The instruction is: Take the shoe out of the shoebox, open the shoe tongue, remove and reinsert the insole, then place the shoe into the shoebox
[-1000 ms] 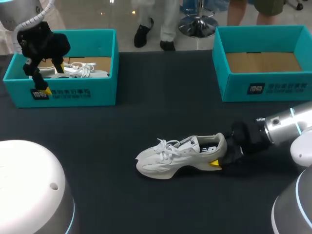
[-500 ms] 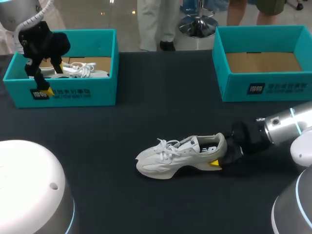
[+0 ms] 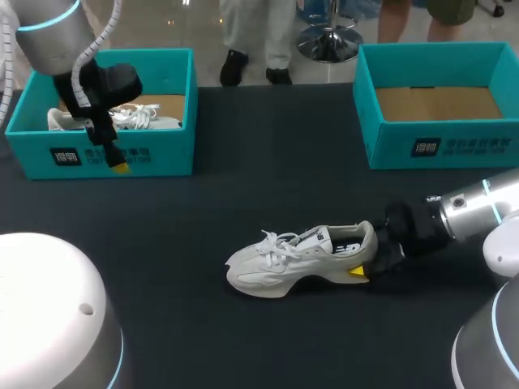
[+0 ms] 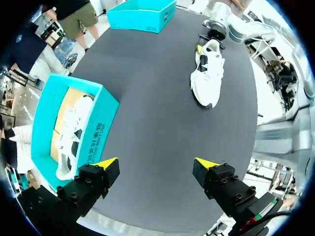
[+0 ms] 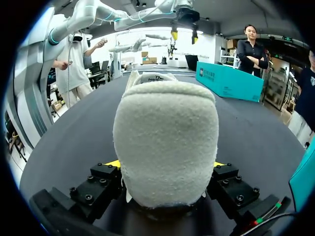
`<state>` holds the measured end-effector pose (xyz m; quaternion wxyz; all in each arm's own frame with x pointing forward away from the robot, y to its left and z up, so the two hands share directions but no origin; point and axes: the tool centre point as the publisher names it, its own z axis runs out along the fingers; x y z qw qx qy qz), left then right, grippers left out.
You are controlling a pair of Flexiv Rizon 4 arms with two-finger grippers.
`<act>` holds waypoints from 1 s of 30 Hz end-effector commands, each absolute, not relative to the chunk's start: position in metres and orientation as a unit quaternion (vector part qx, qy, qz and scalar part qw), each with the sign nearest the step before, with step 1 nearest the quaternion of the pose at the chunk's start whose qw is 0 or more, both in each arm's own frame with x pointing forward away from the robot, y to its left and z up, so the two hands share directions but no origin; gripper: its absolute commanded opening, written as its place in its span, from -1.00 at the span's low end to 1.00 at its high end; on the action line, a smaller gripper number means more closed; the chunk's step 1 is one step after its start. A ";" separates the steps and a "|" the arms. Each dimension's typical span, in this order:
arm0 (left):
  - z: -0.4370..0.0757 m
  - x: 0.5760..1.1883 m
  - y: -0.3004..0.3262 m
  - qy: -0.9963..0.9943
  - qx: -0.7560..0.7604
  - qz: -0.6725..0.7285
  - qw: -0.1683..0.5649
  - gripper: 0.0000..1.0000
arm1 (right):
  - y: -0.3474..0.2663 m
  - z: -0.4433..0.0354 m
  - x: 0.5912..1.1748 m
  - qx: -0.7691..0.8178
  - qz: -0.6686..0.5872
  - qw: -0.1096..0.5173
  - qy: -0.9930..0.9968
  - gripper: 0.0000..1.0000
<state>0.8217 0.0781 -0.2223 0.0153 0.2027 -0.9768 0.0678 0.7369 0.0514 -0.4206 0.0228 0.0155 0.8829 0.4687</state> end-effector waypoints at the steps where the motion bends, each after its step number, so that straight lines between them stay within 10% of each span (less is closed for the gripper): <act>1: -0.233 0.815 0.065 -0.923 0.378 0.070 0.026 1.00 | 0.054 -0.421 0.737 0.016 0.467 0.023 0.884 -1.00; 30: -0.241 0.801 0.042 -0.893 0.440 0.072 0.054 1.00 | 0.054 -0.421 0.737 0.016 0.467 0.023 0.884 -1.00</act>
